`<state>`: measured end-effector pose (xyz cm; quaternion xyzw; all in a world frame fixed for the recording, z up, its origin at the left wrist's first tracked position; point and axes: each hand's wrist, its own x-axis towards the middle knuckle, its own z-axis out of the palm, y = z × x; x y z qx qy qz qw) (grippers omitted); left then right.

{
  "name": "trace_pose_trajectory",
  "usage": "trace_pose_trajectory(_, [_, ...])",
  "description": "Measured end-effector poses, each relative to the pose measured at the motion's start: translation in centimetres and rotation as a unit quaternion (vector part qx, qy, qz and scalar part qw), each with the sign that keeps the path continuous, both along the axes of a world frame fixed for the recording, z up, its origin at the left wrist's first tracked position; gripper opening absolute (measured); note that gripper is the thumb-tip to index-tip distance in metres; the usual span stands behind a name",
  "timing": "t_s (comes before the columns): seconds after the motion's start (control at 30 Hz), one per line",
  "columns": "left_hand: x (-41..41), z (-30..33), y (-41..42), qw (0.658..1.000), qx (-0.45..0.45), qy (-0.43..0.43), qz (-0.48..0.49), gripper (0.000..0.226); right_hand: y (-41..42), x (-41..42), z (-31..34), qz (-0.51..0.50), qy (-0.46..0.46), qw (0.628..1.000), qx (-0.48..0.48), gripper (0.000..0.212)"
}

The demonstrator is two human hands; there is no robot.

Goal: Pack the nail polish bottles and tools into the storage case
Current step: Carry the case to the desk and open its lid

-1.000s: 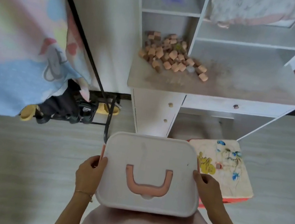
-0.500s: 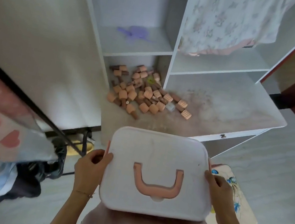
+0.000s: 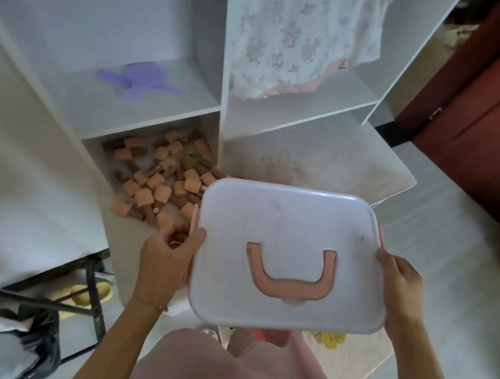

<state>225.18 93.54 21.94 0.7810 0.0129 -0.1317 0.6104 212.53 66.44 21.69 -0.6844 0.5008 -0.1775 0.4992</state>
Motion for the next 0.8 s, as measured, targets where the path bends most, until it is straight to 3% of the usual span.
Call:
trace_pose_trajectory(0.2, [5.2,0.9,-6.4,0.998,-0.003,-0.039,-0.047,0.012,-3.9,2.0,0.0,-0.068,-0.024,0.997,0.009,0.039])
trace_pose_trajectory(0.37, [10.3,2.1,-13.1,0.996,-0.022,-0.001,-0.088,0.003,-8.7,5.1,0.6,-0.107,-0.041,0.993,-0.005,0.027])
trace_pose_trajectory(0.5, [14.1,1.8,-18.7,0.987,0.022,-0.051,-0.149,0.014,-12.7,8.6,0.5,-0.098,-0.041,0.994,-0.038,0.027])
trace_pose_trajectory(0.67, [17.1,-0.2,-23.4,0.986,0.065,-0.056,-0.145,0.023,-16.1,12.7,-0.8,-0.081,-0.019,0.995,-0.058,0.027])
trace_pose_trajectory(0.73, [17.7,-0.9,-24.1,0.983,0.064,-0.069,-0.155,0.016,-17.1,13.8,-1.2,-0.085,0.003,0.995,-0.061,0.016])
trace_pose_trajectory(0.8, [17.9,-1.5,-24.4,0.982,0.046,-0.071,-0.167,0.008,-18.1,14.5,-1.4,-0.081,0.026,0.993,-0.079,0.022])
